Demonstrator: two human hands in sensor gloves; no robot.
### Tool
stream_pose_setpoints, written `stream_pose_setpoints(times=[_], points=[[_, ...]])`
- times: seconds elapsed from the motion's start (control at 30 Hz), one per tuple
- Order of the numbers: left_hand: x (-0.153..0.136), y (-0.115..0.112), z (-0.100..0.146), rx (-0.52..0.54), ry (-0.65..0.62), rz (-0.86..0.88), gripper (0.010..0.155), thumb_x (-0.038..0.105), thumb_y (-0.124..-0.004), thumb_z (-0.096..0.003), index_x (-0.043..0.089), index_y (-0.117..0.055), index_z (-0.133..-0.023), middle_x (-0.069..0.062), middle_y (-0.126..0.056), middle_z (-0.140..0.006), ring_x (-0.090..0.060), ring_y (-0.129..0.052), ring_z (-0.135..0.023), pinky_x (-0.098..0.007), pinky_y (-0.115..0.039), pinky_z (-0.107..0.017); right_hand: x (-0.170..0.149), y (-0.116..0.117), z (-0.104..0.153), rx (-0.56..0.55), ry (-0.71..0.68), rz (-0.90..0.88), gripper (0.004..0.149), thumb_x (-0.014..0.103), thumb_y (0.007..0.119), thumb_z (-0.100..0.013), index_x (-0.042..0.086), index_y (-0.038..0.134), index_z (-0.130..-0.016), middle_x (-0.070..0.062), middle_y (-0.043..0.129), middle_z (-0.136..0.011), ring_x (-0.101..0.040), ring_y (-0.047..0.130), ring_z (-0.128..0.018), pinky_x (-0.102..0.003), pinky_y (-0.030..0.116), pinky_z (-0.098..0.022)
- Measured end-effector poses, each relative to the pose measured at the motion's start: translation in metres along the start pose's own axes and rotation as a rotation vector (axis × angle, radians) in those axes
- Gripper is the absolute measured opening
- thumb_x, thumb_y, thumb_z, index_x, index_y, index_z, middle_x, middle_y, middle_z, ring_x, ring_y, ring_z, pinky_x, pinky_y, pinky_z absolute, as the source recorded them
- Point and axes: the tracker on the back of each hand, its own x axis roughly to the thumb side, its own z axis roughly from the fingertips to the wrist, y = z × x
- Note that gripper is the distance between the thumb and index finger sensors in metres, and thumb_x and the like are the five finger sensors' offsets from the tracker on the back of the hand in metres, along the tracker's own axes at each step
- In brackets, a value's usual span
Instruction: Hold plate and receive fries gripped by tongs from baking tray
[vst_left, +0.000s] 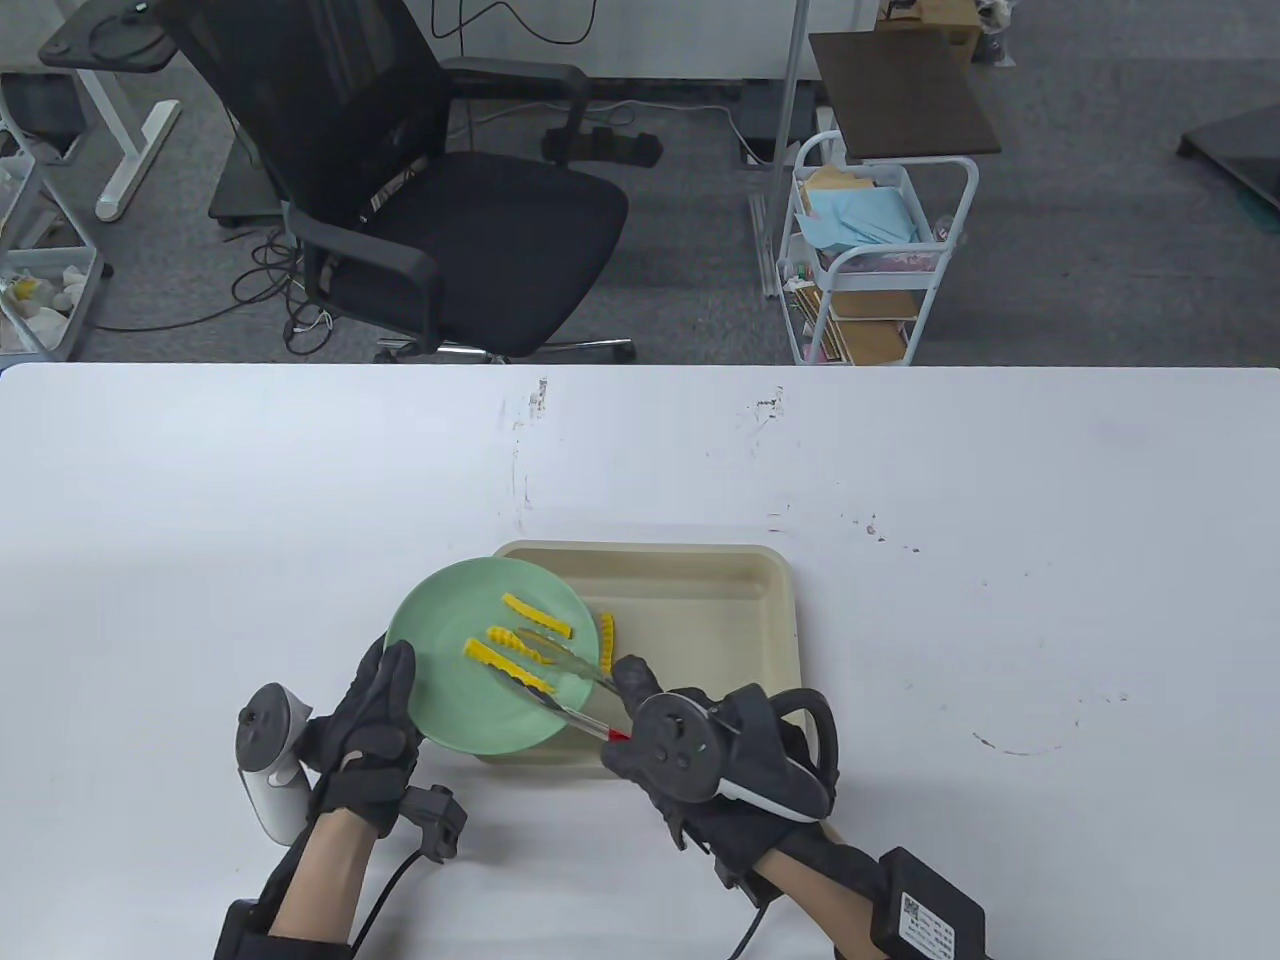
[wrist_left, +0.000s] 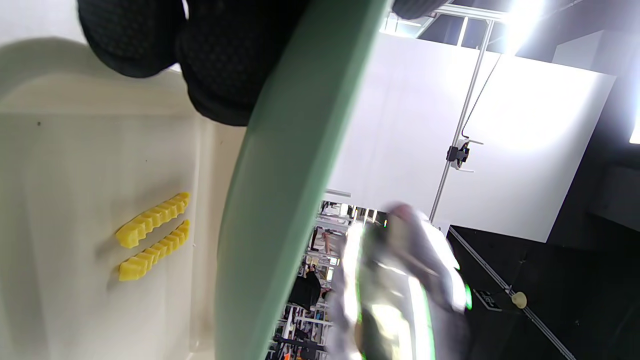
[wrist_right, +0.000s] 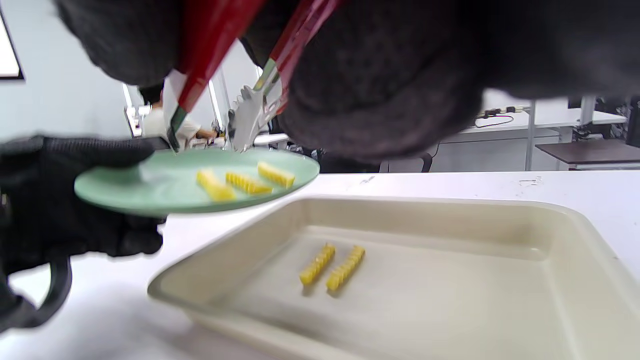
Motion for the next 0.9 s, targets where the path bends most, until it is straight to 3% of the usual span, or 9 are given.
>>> stream_pose_setpoints(times=[0.2,0.47,0.67,0.9], points=[[0.0,0.001,0.0,0.013,0.003,-0.003,0.063,0.039,-0.046,-0.0636,0.001,-0.025,-0.109,-0.013,-0.062,-0.093,-0.029,-0.087,-0.06,-0.056,-0.069,-0.053,-0.034,-0.009,0.003,-0.107,0.154,0.047,0.077,0.061,0.068,-0.041,0.015,0.056,-0.102,-0.021,0.087,-0.075,-0.022,0.101,-0.021,-0.045,0.086,-0.014],[0.004,0.005,0.002,0.031,-0.048,0.009,0.063,0.04,-0.045,-0.064,0.002,-0.023,-0.11,-0.012,-0.061,-0.094,-0.028,-0.086,-0.061,-0.056,-0.069,-0.054,-0.088,0.03,-0.02,0.111,0.352,0.058,0.079,0.062,0.065,-0.042,0.014,0.052,-0.104,-0.022,0.083,-0.078,-0.022,0.1,-0.024,-0.045,0.085,-0.016],[0.004,0.007,0.002,0.042,-0.045,0.01,0.063,0.04,-0.045,-0.0641,0.003,-0.023,-0.11,-0.012,-0.061,-0.094,-0.028,-0.086,-0.062,-0.056,-0.069,-0.054,-0.081,0.058,-0.027,0.212,0.332,0.099,0.074,0.058,0.063,-0.044,0.015,0.052,-0.104,-0.022,0.083,-0.078,-0.022,0.1,-0.024,-0.045,0.085,-0.016],[0.004,0.007,0.002,0.037,-0.05,0.011,0.063,0.04,-0.045,-0.0641,0.003,-0.023,-0.11,-0.011,-0.061,-0.094,-0.028,-0.086,-0.062,-0.055,-0.069,-0.054,-0.057,0.077,-0.037,0.249,0.294,0.15,0.073,0.057,0.062,-0.045,0.015,0.052,-0.103,-0.022,0.084,-0.077,-0.021,0.1,-0.024,-0.045,0.085,-0.016]])
